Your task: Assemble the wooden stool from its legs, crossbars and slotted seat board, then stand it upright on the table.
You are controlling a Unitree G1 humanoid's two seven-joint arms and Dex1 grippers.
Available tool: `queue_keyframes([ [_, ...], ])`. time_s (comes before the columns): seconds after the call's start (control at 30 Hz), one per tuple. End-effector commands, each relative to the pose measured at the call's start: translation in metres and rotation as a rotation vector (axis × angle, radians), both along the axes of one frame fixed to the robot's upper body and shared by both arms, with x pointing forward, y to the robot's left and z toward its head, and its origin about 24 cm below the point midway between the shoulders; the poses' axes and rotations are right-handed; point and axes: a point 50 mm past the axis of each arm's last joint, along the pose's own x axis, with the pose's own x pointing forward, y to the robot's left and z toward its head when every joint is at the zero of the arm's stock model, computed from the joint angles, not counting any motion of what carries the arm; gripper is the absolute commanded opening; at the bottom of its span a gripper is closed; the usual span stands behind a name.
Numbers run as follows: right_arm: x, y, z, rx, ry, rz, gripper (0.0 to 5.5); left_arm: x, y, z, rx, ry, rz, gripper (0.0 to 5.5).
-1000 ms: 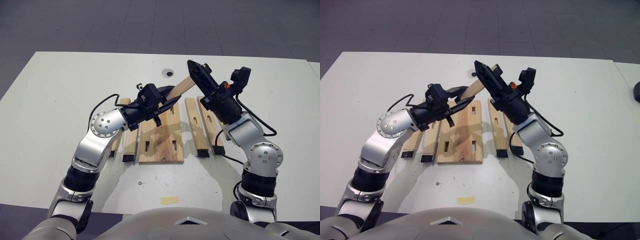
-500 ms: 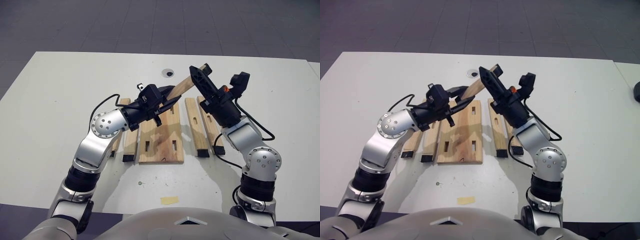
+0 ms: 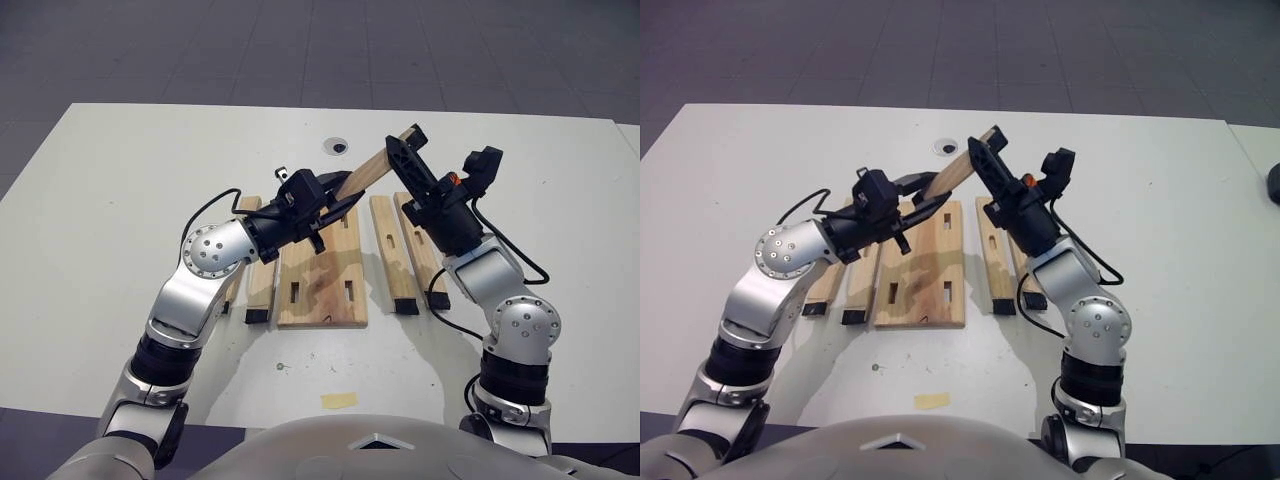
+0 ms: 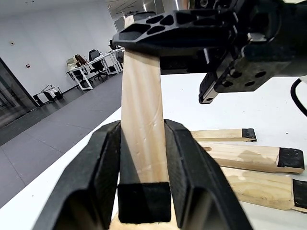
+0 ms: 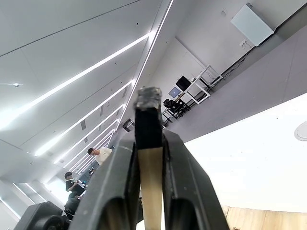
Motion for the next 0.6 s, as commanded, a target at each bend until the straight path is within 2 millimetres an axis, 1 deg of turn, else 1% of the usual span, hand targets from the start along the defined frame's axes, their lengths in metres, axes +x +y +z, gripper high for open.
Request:
queue_keyframes([
  [0.03,0.007,-0.019,0.004,-0.019,-0.024,-0.154,0.41,0.002,0.01,-0.003,-0.022,0.07,0.039,2.12],
  [0.13,0.009,-0.037,-0.008,-0.09,0.042,-0.297,0.41,0.012,0.027,0.005,-0.096,0.094,0.134,2.6],
  [0.2,0.007,-0.049,-0.021,-0.14,0.107,-0.387,0.41,0.018,0.04,0.009,-0.146,0.109,0.211,2.93],
  [0.27,0.006,-0.055,-0.031,-0.187,0.16,-0.447,0.41,0.023,0.051,0.011,-0.2,0.13,0.292,3.26],
  [0.33,0.005,-0.055,-0.042,-0.24,0.205,-0.478,0.41,0.029,0.059,0.009,-0.233,0.148,0.382,3.59],
  [0.4,0.002,-0.053,-0.05,-0.286,0.234,-0.482,0.41,0.032,0.063,0.005,-0.224,0.163,0.442,3.89],
  [0.5,-0.005,-0.05,-0.061,-0.361,0.267,-0.476,0.41,0.033,0.064,0.0,-0.204,0.18,0.475,4.47],
  [0.6,-0.01,-0.05,-0.068,-0.404,0.291,-0.481,0.41,0.034,0.065,-0.004,-0.185,0.185,0.497,4.98],
])
